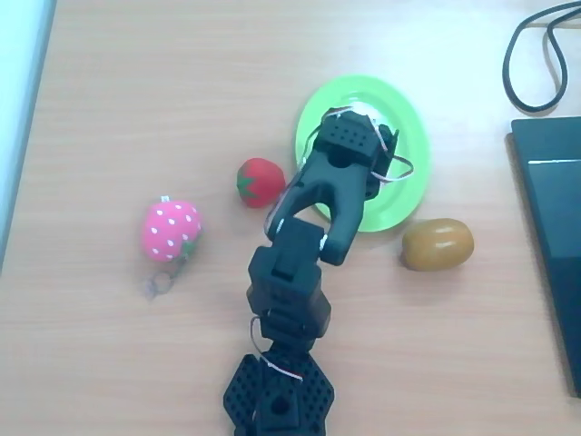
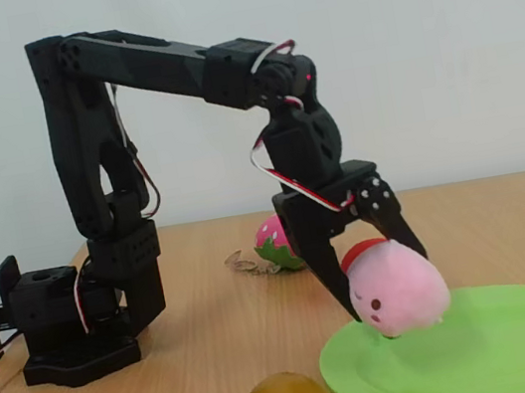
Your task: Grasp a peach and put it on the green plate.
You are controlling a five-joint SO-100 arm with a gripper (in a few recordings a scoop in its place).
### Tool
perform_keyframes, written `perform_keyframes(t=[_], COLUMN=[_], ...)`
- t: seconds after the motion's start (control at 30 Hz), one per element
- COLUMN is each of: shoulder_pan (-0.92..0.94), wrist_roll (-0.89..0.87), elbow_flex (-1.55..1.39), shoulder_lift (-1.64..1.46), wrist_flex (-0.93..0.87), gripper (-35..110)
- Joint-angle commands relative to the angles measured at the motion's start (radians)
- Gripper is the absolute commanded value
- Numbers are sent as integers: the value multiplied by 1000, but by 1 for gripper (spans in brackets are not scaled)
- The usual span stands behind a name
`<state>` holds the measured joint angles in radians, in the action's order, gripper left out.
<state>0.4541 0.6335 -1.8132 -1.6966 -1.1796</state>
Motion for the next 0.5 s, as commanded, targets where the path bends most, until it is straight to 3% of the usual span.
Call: perform_keyframes(t=[0.0,0.47], shoulder_pan=[29,52], wrist_roll=[-15,-123], elbow_flex=[72,350], shoulder_lift=[43,341], wrist_flex=[-9,-28], gripper=[28,27])
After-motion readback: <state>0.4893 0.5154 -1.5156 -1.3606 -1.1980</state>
